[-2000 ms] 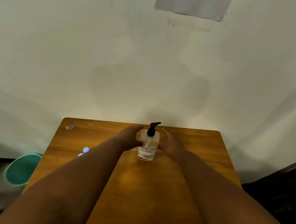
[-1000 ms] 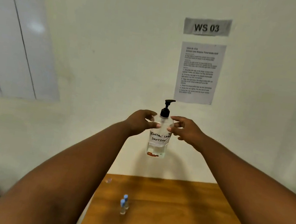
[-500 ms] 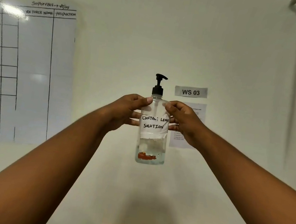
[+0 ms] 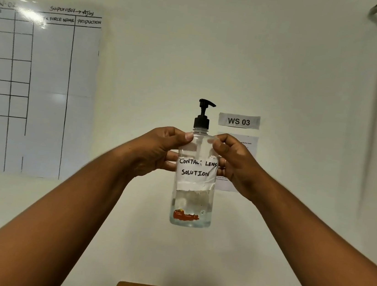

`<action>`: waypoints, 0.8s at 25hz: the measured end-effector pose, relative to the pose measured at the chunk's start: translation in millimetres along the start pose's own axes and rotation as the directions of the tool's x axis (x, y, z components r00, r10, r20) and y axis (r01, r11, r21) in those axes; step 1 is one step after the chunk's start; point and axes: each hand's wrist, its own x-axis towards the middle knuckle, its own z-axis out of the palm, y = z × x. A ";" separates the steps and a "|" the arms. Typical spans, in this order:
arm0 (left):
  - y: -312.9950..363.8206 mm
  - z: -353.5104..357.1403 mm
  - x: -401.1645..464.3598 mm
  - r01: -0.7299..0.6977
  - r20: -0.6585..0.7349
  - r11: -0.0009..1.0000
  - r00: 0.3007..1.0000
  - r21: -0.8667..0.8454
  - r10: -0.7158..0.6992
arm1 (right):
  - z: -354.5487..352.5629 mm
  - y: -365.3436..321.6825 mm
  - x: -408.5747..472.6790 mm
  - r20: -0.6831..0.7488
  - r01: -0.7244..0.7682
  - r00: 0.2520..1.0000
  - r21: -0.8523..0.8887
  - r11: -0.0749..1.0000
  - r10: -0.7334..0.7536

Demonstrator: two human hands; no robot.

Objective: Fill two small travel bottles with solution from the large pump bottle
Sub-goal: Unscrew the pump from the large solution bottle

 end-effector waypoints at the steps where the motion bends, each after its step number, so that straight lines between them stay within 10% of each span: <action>1: -1.6 5.7 1.6 0.004 -0.014 1.000 1.000 -0.011 -0.005 | -3.9 -0.4 -0.6 0.003 0.000 1.000 0.014 1.000 0.000; 9: -46.5 63.9 25.3 0.077 0.155 0.889 0.988 -0.452 -0.006 | -34.5 7.2 -5.3 0.030 -0.032 0.999 0.031 0.999 0.031; 20: -76.9 78.8 45.3 0.025 0.142 0.905 0.989 -0.424 0.040 | -21.3 5.6 21.4 -0.194 -0.142 0.973 -0.063 0.988 0.127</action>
